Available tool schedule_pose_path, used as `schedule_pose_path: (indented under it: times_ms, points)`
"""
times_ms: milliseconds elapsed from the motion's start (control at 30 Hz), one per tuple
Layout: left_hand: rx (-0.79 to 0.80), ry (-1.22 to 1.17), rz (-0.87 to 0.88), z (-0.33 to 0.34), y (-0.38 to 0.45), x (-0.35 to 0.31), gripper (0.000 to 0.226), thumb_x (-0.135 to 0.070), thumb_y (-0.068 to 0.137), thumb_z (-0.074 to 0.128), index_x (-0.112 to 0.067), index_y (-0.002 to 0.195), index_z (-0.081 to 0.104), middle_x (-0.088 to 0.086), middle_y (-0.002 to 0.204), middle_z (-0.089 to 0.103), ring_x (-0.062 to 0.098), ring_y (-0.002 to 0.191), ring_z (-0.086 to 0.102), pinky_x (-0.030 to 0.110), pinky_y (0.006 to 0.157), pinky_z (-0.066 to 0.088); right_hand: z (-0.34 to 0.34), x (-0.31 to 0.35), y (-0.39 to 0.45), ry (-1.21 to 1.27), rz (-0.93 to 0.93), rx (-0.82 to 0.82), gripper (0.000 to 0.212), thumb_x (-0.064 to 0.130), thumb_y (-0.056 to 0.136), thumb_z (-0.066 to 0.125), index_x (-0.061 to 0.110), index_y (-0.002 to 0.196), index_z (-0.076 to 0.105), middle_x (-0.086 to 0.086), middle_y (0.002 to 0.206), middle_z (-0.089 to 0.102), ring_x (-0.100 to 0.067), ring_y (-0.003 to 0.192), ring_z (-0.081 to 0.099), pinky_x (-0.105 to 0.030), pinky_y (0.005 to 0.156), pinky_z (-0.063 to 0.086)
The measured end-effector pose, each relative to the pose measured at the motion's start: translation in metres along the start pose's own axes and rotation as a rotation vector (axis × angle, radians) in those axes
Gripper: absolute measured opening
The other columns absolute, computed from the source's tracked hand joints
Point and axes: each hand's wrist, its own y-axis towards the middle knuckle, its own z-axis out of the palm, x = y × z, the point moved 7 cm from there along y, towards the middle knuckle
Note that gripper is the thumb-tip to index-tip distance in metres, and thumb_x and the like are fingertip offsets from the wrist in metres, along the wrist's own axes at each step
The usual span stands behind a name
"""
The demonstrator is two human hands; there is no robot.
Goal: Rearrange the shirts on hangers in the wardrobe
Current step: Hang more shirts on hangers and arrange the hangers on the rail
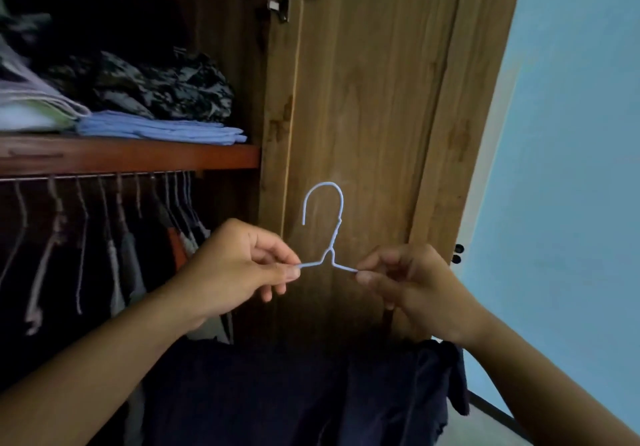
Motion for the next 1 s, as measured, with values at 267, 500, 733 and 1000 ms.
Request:
schedule_pose_path:
  times_ms: [267, 500, 733, 1000]
  points:
    - [-0.150, 0.090, -0.071, -0.095, -0.036, 0.019, 0.010, -0.008, 0.082, 0.077, -0.017, 0.077, 0.077, 0.012, 0.063, 0.070, 0.015, 0.047, 0.060, 0.013, 0.043, 0.041, 0.086, 0.034, 0.062, 0.131, -0.098, 0.213, 0.011, 0.016, 0.092, 0.069, 0.022, 0.087, 0.076, 0.000, 0.069, 0.067, -0.005, 0.057, 0.059, -0.020, 0.053, 0.047]
    - [-0.316, 0.152, -0.116, -0.160, -0.072, 0.038, 0.013, -0.003, 0.080, 0.077, -0.013, 0.073, 0.076, 0.013, 0.059, 0.068, 0.013, 0.044, 0.055, 0.014, 0.043, 0.041, 0.157, 0.058, 0.101, 0.290, -0.134, 0.321, 0.012, 0.013, 0.092, 0.069, 0.019, 0.100, 0.076, -0.004, 0.064, 0.063, -0.015, 0.052, 0.054, -0.019, 0.049, 0.047]
    - [-0.449, 0.214, -0.228, -0.205, -0.121, 0.050, 0.013, -0.001, 0.080, 0.076, -0.011, 0.072, 0.076, 0.014, 0.058, 0.068, 0.015, 0.045, 0.054, 0.019, 0.045, 0.043, 0.225, 0.079, 0.122, 0.333, -0.213, 0.482, 0.007, 0.019, 0.093, 0.070, 0.021, 0.090, 0.076, -0.003, 0.067, 0.066, -0.015, 0.052, 0.058, -0.023, 0.050, 0.048]
    - [-0.655, 0.349, -0.337, -0.234, -0.178, 0.046, 0.012, -0.005, 0.081, 0.077, -0.014, 0.073, 0.076, 0.011, 0.061, 0.070, 0.013, 0.051, 0.059, 0.012, 0.049, 0.042, 0.281, 0.117, 0.129, 0.397, -0.328, 0.728, 0.008, 0.023, 0.094, 0.068, 0.020, 0.090, 0.075, -0.005, 0.067, 0.066, -0.020, 0.051, 0.063, -0.030, 0.050, 0.052]
